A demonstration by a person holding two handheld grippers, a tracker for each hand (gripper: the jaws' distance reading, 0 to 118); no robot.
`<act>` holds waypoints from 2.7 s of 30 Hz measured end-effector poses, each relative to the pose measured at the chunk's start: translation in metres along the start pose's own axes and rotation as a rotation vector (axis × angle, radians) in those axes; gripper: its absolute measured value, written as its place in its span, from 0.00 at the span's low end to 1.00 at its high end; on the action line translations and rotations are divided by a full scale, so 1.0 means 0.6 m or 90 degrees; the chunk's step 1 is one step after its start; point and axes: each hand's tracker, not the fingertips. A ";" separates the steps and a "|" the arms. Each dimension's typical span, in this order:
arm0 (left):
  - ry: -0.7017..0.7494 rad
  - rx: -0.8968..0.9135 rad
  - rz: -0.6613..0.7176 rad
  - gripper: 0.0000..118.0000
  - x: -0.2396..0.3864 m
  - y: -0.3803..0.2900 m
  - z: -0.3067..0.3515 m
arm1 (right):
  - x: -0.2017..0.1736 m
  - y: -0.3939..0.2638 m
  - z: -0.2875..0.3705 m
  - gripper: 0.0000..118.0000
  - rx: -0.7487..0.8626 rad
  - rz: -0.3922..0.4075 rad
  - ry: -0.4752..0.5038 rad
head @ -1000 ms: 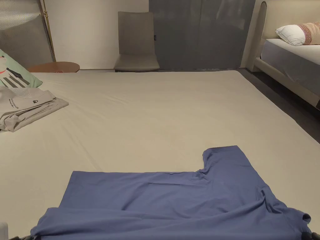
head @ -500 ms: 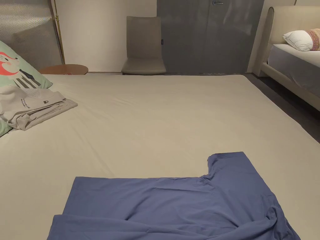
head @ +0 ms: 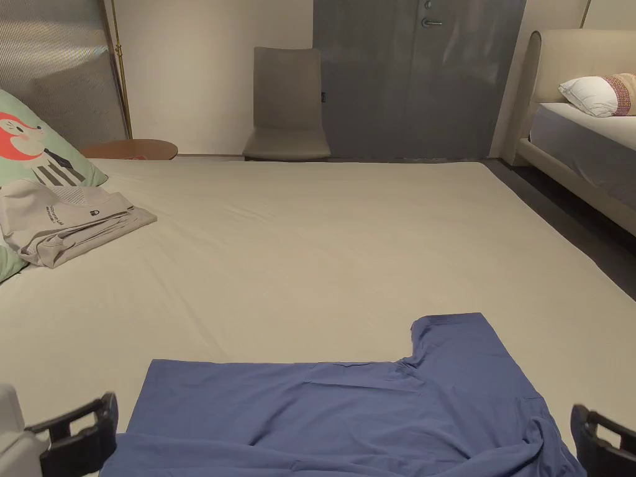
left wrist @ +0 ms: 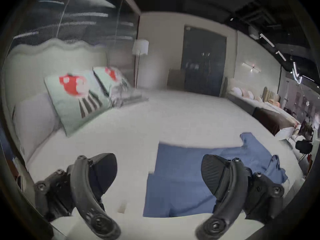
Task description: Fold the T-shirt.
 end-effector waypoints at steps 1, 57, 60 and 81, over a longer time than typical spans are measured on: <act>-0.009 0.019 -0.009 0.69 0.016 0.016 0.007 | -0.009 0.010 -0.001 0.64 0.019 -0.006 0.008; -0.027 -0.315 -0.043 0.02 0.067 0.017 -0.417 | -0.013 -0.016 -0.484 0.56 -0.449 -0.031 0.014; -0.027 -0.313 -0.044 0.02 0.068 0.019 -0.411 | -0.026 0.008 -0.455 0.02 -0.427 0.048 0.023; -0.060 -0.225 -0.056 0.02 -0.005 0.034 -0.104 | 0.047 0.076 -0.094 0.02 -0.302 0.038 0.116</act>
